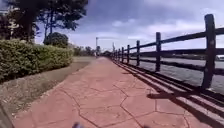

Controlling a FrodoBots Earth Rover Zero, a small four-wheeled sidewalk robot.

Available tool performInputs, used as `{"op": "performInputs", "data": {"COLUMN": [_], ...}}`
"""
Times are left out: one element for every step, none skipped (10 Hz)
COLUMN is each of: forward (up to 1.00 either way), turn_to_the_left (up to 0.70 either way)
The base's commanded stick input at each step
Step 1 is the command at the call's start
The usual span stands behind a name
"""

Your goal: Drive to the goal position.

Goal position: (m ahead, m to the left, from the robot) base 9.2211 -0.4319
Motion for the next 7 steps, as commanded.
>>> {"op": "performInputs", "data": {"forward": [0.70,0.70,0.70,0.70,0.70,0.70,0.70], "turn_to_the_left": [0.35,0.29,0.00,0.00,0.00,0.00,0.00]}}
